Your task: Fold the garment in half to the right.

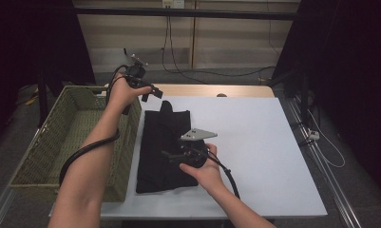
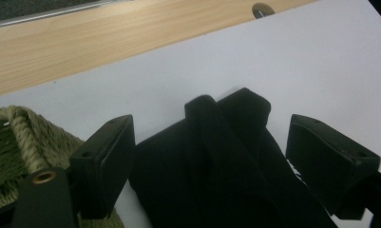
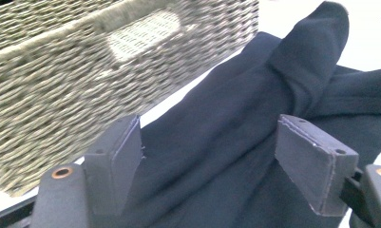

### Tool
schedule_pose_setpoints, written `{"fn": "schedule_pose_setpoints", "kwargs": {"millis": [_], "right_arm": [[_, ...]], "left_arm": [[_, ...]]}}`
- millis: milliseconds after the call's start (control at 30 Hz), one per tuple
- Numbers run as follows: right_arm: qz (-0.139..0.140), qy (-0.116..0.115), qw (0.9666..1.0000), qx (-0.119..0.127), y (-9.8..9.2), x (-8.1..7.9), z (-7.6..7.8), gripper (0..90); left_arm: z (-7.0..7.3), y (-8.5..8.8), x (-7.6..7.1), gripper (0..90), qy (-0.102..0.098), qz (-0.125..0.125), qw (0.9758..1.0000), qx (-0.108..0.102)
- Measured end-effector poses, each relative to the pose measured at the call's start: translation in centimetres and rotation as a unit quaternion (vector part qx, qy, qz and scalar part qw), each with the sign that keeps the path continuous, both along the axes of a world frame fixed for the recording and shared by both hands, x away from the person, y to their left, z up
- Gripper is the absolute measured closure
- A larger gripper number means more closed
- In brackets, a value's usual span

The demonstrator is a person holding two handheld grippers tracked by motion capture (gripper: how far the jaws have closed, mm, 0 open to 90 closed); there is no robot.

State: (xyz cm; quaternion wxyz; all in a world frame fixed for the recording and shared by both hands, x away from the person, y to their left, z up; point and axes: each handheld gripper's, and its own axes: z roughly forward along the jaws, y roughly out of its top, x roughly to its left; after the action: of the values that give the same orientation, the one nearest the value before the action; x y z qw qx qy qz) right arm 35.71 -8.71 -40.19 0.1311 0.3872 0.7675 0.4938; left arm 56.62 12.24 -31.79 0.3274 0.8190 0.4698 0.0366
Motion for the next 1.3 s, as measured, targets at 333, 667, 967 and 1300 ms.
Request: {"fn": "schedule_pose_setpoints", "kwargs": {"millis": [333, 667, 967, 1300], "right_arm": [[-0.021, 0.010, 0.9994, -0.025, -1.2, 4.1, 0.2, 19.6], [-0.023, 0.009, 0.9995, -0.021, -0.9, 4.5, 0.0, 18.8], [-0.034, 0.007, 0.9987, -0.036, -0.5, 7.0, -0.7, 16.7], [-0.065, 0.018, 0.9966, -0.048, -0.6, 10.4, -1.1, 18.2]], "left_arm": [[0.6, 1.3, -2.2, 14.2, -0.005, -0.014, 0.9999, -0.003], [0.3, 0.9, -3.3, 14.2, -0.008, -0.022, 0.9997, 0.002], [0.0, 1.5, -6.1, 13.2, -0.010, -0.027, 0.9994, -0.017], [-0.1, 2.0, -7.6, 12.2, -0.015, -0.041, 0.9990, -0.013]]}}
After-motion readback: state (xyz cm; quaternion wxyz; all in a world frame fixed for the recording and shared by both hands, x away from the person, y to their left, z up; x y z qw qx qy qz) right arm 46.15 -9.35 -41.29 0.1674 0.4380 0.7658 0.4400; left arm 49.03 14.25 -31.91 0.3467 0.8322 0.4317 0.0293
